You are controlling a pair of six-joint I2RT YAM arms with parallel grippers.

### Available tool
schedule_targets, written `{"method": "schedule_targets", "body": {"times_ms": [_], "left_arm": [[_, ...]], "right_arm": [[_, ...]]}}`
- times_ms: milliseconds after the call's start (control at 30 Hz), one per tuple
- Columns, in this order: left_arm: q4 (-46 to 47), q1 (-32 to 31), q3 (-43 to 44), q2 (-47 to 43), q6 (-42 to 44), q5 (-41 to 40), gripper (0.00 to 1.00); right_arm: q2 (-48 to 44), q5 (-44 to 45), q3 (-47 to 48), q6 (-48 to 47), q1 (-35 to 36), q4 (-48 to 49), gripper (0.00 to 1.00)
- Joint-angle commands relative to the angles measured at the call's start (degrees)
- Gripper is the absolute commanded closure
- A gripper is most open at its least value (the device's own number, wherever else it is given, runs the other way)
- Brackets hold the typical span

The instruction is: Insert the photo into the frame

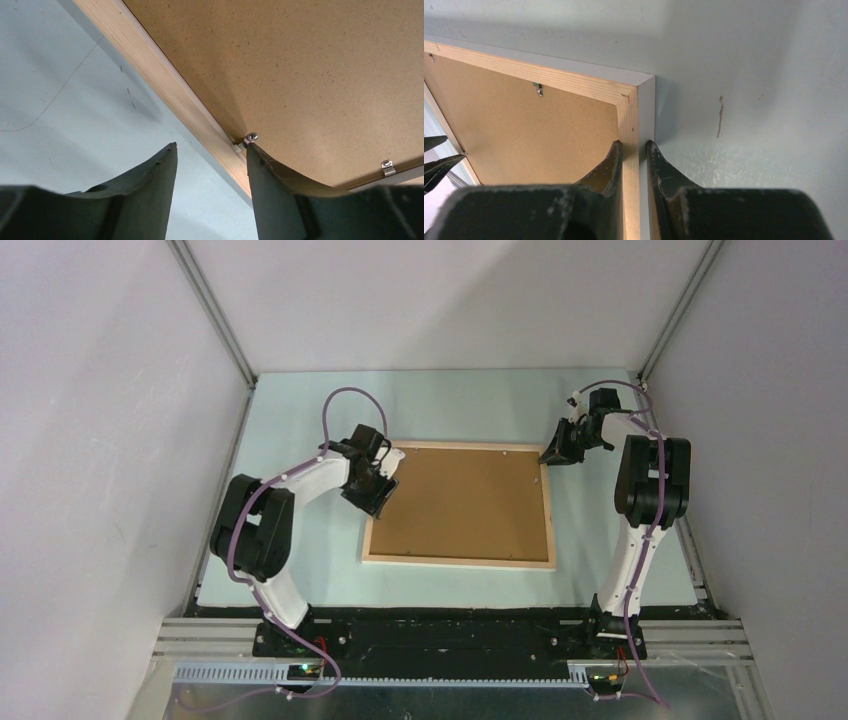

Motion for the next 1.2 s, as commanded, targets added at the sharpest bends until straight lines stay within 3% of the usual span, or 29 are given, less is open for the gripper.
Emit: {"method": "schedule_targets", "body": {"times_ms": [0,733,1000,1167], "left_arm": [[0.27,0.22,2.25,0.81,1.2,-0.55,0.42],[0.38,0.2,1.92,0.17,1.35,-0.63,0.56],[0.27,0.61,1.7,-2.54,0.26,-1.62,0.24],[0.27,2.71,2.57,-3.14,-1.57,-1.48,0.13]], "right_arm": [[2.37,0.99,-0.24,0.28,-1.17,-1.71,1.0],[2.46,0.68,-0.19,0.14,-1.27,-1.83,1.0],[2.54,0.14,-0.17,-0.21,-1.36,-2.34,0.96],[1.98,0.06,-0.44,-0.59,-1.55,-2.96,0.79]]}}
